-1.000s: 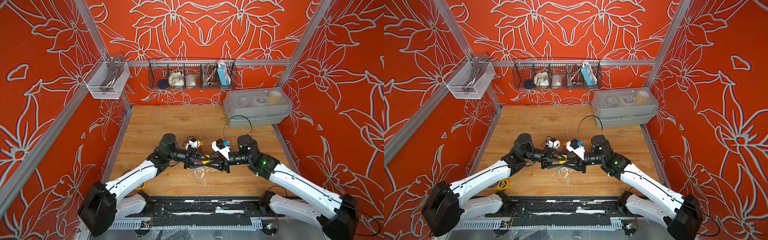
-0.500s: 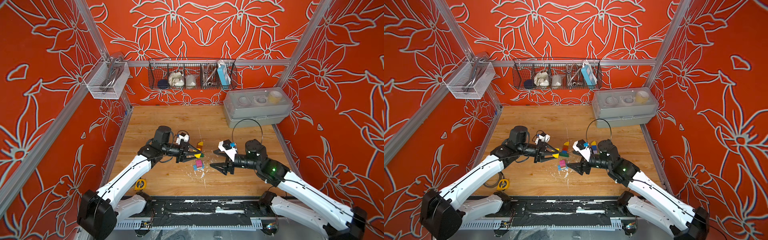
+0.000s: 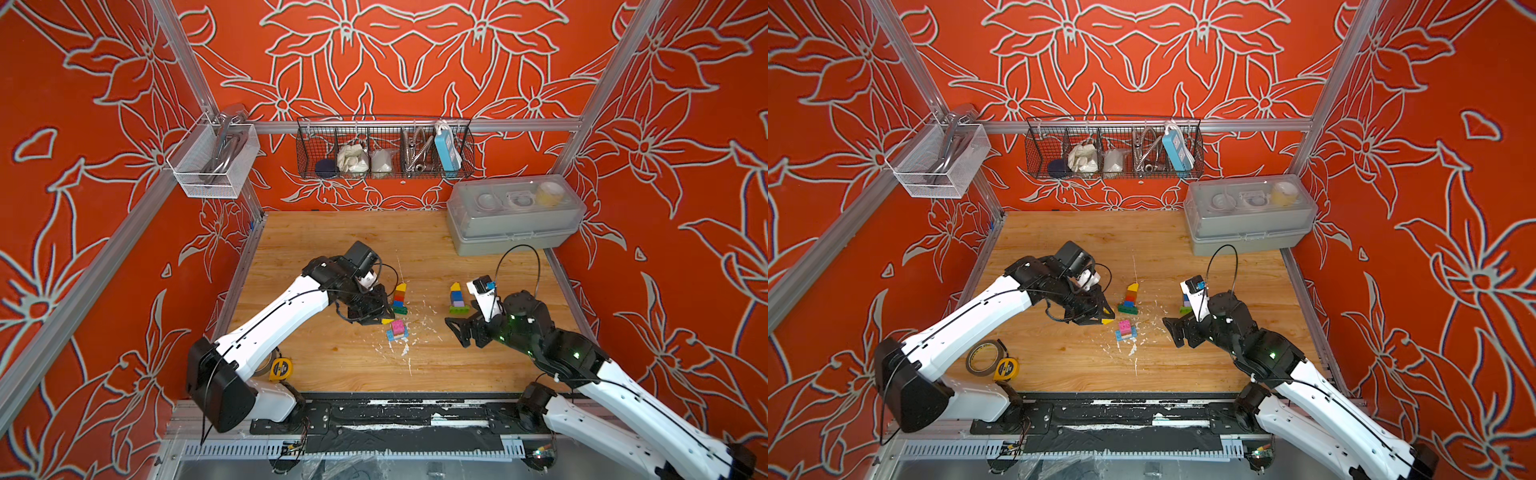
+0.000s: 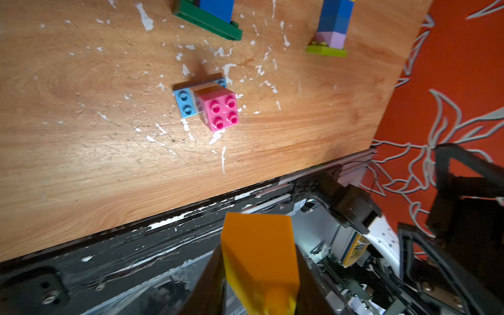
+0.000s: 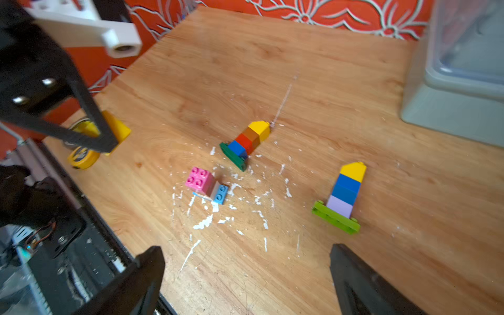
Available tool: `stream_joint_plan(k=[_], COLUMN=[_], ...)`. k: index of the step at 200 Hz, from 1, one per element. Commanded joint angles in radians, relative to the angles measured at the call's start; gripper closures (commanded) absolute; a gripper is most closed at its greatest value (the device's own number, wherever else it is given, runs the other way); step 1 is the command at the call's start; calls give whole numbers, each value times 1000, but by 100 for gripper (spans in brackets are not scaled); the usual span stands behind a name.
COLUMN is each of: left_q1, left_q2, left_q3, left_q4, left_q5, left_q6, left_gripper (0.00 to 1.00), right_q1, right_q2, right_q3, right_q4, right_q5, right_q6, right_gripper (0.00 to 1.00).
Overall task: Assemble the number 1 with lego
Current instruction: Assemble the lego brick with the lego brick.
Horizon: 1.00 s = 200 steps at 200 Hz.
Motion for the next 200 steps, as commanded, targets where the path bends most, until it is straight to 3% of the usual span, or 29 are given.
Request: stream_joint_plan(k=[1, 36, 67, 91, 123, 200], left_q1=[-44, -130, -134, -136, -155, -182], left_q2=[81, 232, 318, 372, 389, 395], left_q3=[92, 230, 234, 260, 266, 191], left_q4=[-109, -174, -159, -159, -137, -62], left_q5=[-142, -247, -271, -295, -342, -392], left_q6=[41, 57, 56, 36, -28, -117], left_gripper=[95, 97, 99, 100, 100, 100], right_q1=[-5, -10, -11, -12, -12, -12], right_q2=[48, 6, 12, 92, 163, 138], right_q3=[7, -20, -15, 12, 21, -24], right_q4=[-67, -71, -116, -192, -207, -149], right_q5=[129, 130, 59, 75, 49, 45], right_q6=[132, 188, 210, 256, 266, 249], right_gripper=[0, 0, 1, 3, 5, 5])
